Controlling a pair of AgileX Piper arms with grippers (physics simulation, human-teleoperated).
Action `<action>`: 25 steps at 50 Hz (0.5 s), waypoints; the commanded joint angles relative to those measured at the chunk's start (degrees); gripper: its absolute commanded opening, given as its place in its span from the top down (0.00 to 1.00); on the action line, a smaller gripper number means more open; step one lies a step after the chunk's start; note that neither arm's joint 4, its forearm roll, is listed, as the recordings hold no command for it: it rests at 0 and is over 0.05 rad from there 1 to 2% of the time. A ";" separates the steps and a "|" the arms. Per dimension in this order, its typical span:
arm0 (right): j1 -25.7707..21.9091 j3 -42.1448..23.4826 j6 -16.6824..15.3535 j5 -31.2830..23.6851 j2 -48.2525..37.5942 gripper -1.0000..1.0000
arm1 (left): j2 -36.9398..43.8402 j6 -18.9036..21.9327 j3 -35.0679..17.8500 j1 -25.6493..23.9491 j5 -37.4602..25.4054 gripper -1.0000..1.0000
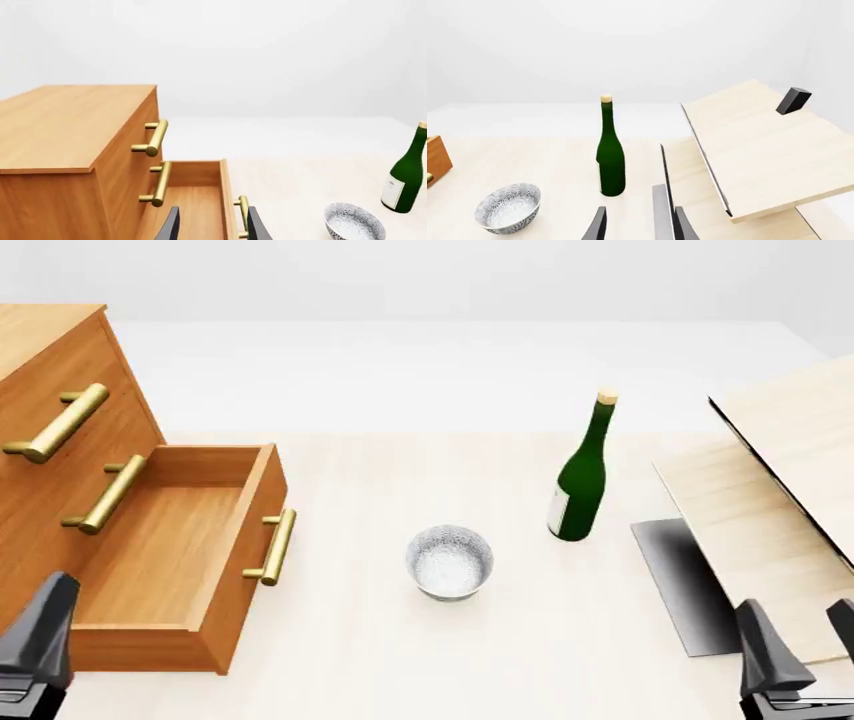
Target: Put the bowl in the bottom drawer of the cabinet and close it.
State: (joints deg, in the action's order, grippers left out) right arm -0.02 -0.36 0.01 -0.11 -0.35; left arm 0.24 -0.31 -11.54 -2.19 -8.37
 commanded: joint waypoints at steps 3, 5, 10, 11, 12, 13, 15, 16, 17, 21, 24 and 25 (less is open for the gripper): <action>0.00 -0.12 0.00 0.01 -0.13 0.00 | 1.76 -0.10 -7.63 -2.00 -5.46 0.00; 0.00 -0.13 0.00 0.02 -0.15 0.00 | 2.21 0.02 -8.16 -2.41 -5.64 0.00; 0.00 -0.51 -0.01 -0.21 -0.31 0.00 | 4.05 0.38 -9.96 -4.16 -5.62 0.00; 0.00 -0.51 -0.01 -0.21 -0.31 0.00 | 5.30 0.69 -11.28 -4.20 -5.56 0.00; 0.00 -0.51 -0.01 -0.21 -0.31 0.00 | 5.30 0.69 -11.28 -4.20 -5.56 0.00; 0.00 -0.51 0.00 -0.20 -0.32 0.00 | 5.81 0.60 -11.96 -4.60 -5.70 0.00; 0.00 -0.51 0.00 -0.21 -0.30 0.00 | 7.47 -0.37 -13.35 -5.50 -5.62 0.00; -0.02 -0.51 0.00 -0.20 -0.31 0.00 | 8.44 -0.40 -13.98 -5.70 -5.21 0.00; 0.00 -0.52 -0.02 -0.21 -0.31 0.00 | 9.27 -0.33 -14.38 -5.68 -5.01 0.00; -0.01 -0.51 -0.01 -0.20 -0.31 0.00 | 12.14 -0.25 -16.45 -7.09 -5.07 0.00; 0.00 -0.51 0.00 -0.20 -0.32 0.00 | 13.61 0.55 -17.03 -7.96 -4.78 0.00; 0.00 -0.51 -0.01 -0.20 -0.32 0.00 | 14.92 1.18 -17.31 -8.48 -4.21 0.00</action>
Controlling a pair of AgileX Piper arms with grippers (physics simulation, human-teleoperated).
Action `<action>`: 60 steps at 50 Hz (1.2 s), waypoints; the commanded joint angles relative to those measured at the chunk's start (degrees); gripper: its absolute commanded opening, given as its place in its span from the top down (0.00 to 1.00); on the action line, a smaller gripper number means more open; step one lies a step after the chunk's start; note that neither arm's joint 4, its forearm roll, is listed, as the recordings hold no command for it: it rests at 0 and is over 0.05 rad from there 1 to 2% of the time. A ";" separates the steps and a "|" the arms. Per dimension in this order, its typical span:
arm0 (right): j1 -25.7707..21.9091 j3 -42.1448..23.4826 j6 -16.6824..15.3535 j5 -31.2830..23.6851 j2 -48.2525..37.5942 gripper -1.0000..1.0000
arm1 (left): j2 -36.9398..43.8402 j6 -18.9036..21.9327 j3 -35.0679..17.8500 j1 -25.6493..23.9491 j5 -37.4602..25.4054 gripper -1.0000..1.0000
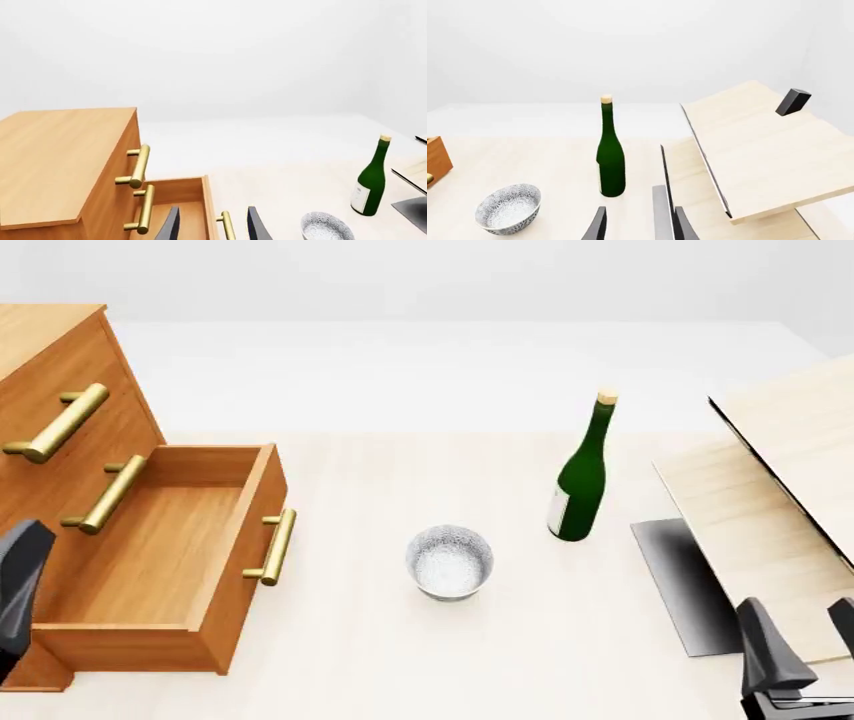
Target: Put the bowl in the bottom drawer of the cabinet and close it.
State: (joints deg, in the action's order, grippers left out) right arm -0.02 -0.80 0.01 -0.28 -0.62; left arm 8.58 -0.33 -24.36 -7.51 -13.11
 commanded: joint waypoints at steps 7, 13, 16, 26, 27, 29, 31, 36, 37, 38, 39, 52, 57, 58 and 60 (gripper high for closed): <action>0.01 -0.07 0.01 -0.04 -0.04 0.00 | 9.89 0.38 -4.97 -4.13 1.24 0.00; 0.00 -0.08 -0.01 -0.04 -0.03 0.00 | 14.41 -1.98 -6.63 -4.46 1.47 0.00; 0.00 -0.08 0.00 -0.03 -0.05 0.00 | 16.49 -3.13 -6.91 -4.30 1.26 0.00; 0.00 -0.08 0.00 -0.04 -0.04 0.00 | 23.08 -3.92 -7.65 -4.01 1.37 0.00; 0.01 -0.08 0.00 -0.04 -0.03 0.00 | 23.42 -3.79 -7.55 -3.63 1.59 0.00; 0.00 -0.08 -0.01 -0.03 -0.05 0.00 | 23.94 -4.34 -7.50 -3.87 1.68 0.00; 0.00 -0.08 0.00 -0.03 -0.05 0.00 | 25.55 -4.71 -7.16 -3.66 1.98 0.00; -0.01 -0.08 -0.01 -0.04 -0.04 0.00 | 27.44 -6.77 -6.47 -6.10 2.69 0.00; -0.01 -0.08 -0.01 -0.04 -0.04 0.00 | 27.44 -6.77 -6.47 -6.10 2.69 0.00; -0.01 -0.08 -0.01 -0.04 -0.04 0.00 | 28.99 -7.75 -6.01 -5.85 3.35 0.00; 0.01 -0.08 -0.01 -0.04 -0.03 0.00 | 29.95 -7.92 -5.72 -5.46 3.63 0.00; 0.00 -0.08 0.00 -0.04 -0.03 0.00 | 34.86 -10.48 -1.54 -1.57 6.54 0.00; 0.00 -0.08 0.00 -0.04 -0.04 0.00 | 35.87 -11.12 -0.33 -0.42 7.54 0.00; -0.01 -0.08 0.00 -0.03 -0.04 0.00 | 36.10 -11.35 -0.09 -0.09 7.84 0.00; 0.00 -0.08 0.01 -0.04 -0.04 0.00 | 36.63 -11.55 0.02 0.48 8.05 0.00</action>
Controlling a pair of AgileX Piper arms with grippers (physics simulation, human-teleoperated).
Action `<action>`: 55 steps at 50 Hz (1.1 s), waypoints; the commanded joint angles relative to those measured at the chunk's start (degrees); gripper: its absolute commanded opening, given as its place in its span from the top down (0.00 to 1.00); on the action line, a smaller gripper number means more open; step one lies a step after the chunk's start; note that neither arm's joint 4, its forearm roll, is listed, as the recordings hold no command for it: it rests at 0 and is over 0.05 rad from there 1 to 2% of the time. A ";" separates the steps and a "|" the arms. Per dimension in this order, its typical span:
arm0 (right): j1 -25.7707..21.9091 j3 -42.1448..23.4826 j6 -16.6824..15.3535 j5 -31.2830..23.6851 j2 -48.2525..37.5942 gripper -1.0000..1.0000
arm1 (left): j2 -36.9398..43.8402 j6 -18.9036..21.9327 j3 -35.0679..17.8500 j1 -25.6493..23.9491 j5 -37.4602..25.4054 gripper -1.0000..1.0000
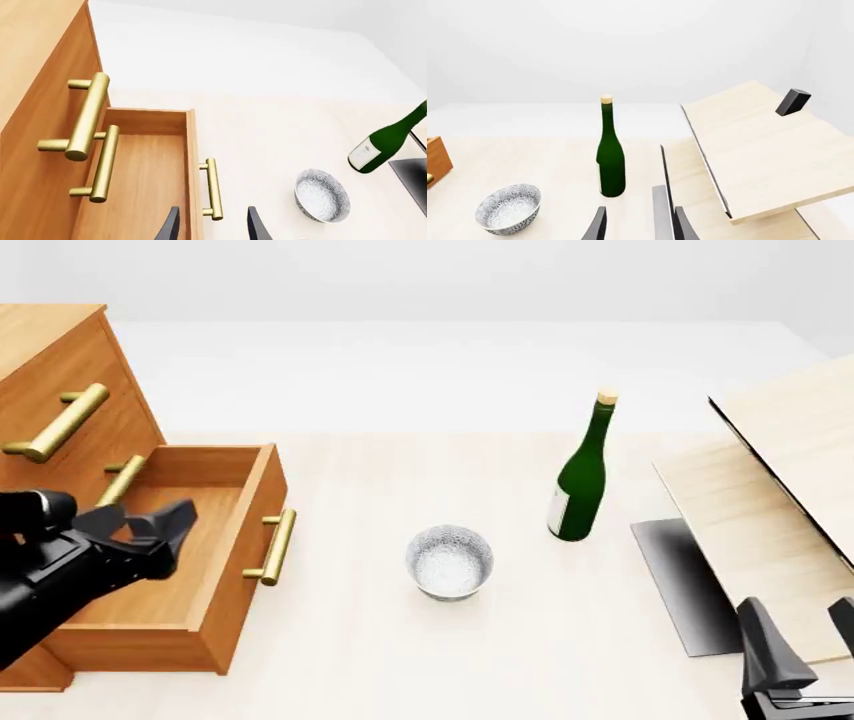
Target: Put the bowl in the bottom drawer of the cabinet and close it.
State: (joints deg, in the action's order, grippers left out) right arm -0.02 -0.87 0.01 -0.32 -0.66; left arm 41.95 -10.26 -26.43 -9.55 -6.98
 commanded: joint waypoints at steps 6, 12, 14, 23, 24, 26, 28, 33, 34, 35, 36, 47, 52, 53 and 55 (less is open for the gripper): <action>0.00 0.00 0.00 0.00 0.00 0.00 | 4.91 -2.61 2.88 3.29 2.98 0.00; 0.00 0.00 0.01 0.00 0.00 0.00 | 6.82 -3.10 2.99 4.07 3.93 0.00; 0.00 0.00 -0.01 0.00 -0.02 0.00 | 7.85 -3.39 3.07 4.30 4.59 0.00; 0.00 0.00 0.00 0.00 0.01 0.00 | 10.44 -3.79 3.20 4.48 6.23 0.00; -0.01 0.00 0.00 0.00 -0.01 0.00 | 10.69 -3.83 3.17 4.41 6.37 0.00; 0.01 0.00 -0.01 0.00 -0.01 0.00 | 11.39 -3.89 3.20 4.17 6.84 0.00; -0.01 0.00 -0.01 0.00 0.00 0.00 | 12.08 -4.01 3.10 3.96 7.21 0.00; 0.00 0.00 0.00 0.00 -0.02 0.00 | 13.97 -3.92 2.91 3.25 8.26 0.00; -0.01 0.00 0.00 0.00 0.00 0.00 | 14.28 -4.02 2.94 3.22 8.51 0.00; 0.00 0.00 0.00 0.00 -0.01 0.00 | 14.82 -4.20 2.97 3.13 8.82 0.00; 0.00 0.00 0.00 0.00 -0.01 0.00 | 15.12 -4.18 3.01 2.98 9.02 0.00; 0.01 0.00 0.01 0.00 0.01 0.00 | 17.13 -4.77 3.82 2.04 10.52 0.00; 0.01 0.00 0.01 0.00 0.01 0.00 | 18.24 -5.10 4.63 1.89 11.65 0.00; 0.00 0.00 0.00 0.00 0.00 0.00 | 18.47 -5.22 4.93 1.70 11.97 0.00; -0.02 0.00 0.00 0.00 0.00 0.00 | 18.59 -5.29 5.01 1.65 12.08 0.00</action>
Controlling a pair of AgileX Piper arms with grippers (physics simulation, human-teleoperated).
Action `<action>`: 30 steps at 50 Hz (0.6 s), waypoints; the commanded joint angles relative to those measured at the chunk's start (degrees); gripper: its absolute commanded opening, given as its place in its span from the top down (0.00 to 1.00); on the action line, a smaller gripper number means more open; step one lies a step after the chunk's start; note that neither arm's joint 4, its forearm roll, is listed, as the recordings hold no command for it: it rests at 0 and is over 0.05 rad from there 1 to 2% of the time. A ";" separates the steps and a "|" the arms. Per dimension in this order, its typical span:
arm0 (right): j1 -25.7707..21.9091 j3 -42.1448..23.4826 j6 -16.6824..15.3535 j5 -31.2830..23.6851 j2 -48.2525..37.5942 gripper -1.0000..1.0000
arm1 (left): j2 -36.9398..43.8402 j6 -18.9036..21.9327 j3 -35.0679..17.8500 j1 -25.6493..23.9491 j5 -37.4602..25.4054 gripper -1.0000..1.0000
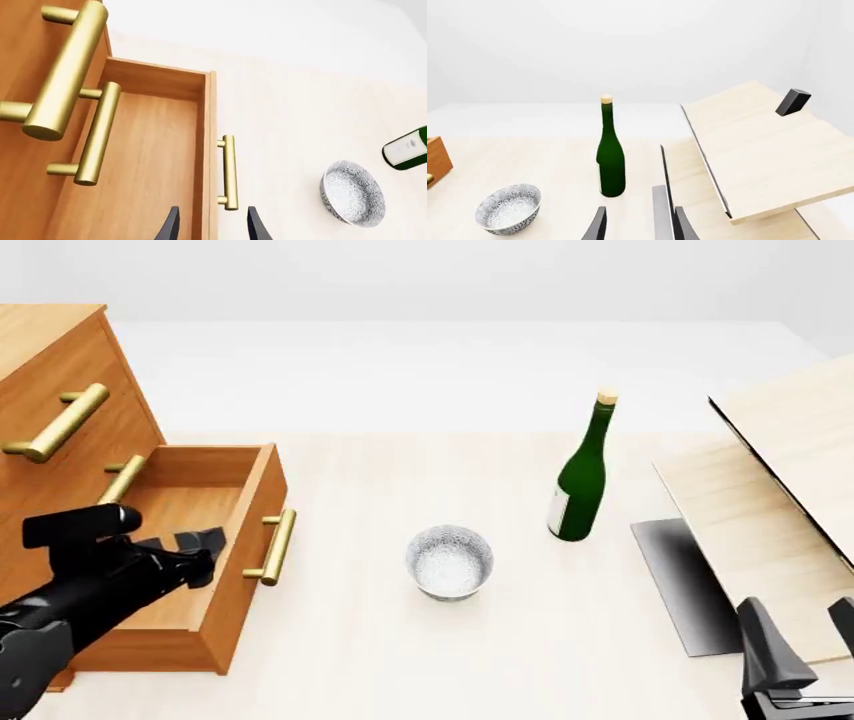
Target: Put the bowl in the bottom drawer of the cabinet and close it.
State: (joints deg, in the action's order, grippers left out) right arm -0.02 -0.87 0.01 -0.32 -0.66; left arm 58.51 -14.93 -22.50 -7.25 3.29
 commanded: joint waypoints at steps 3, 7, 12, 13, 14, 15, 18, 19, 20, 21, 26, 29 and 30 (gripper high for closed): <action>0.00 0.00 0.00 0.00 0.00 0.00 | 3.35 -0.94 1.61 -0.96 3.02 0.00; -0.01 0.00 -0.01 0.00 -0.01 0.00 | 4.21 -1.09 1.74 -1.08 3.63 0.00; 0.01 0.00 0.00 0.00 -0.01 0.00 | 5.22 -1.31 2.00 -1.16 4.31 0.00; -0.01 0.00 0.00 0.00 0.00 0.00 | 5.33 -1.41 2.03 -1.23 4.39 0.00; -0.01 0.00 -0.01 0.00 -0.01 0.00 | 5.54 -1.57 2.03 -1.32 4.49 0.00; 0.01 0.00 0.00 0.00 0.00 0.00 | 5.75 -1.62 2.18 -1.34 4.73 0.00; 0.00 0.00 -0.01 0.00 0.00 0.00 | 6.50 -1.76 2.35 -1.52 5.31 0.00; 0.00 0.00 -0.01 0.00 0.00 0.00 | 6.51 -1.76 2.35 -1.52 5.32 0.00; 0.00 0.00 0.00 0.01 -0.02 0.00 | 6.94 -1.83 2.38 -1.59 5.55 0.00; -0.01 0.00 -0.01 0.01 -0.01 0.00 | 7.03 -1.88 2.37 -1.63 5.60 0.00; -0.01 0.00 0.00 0.00 -0.01 0.00 | 8.19 -2.04 2.50 -1.99 6.29 0.00; 0.00 0.00 0.02 0.00 0.00 0.00 | 8.73 -2.09 2.56 -2.33 6.56 0.00; 0.00 0.00 0.02 0.00 0.00 0.00 | 8.73 -2.09 2.56 -2.33 6.56 0.00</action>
State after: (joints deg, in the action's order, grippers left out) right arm -0.02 -0.87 0.01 -0.31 -0.66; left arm 65.39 -16.69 -20.26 -8.95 8.67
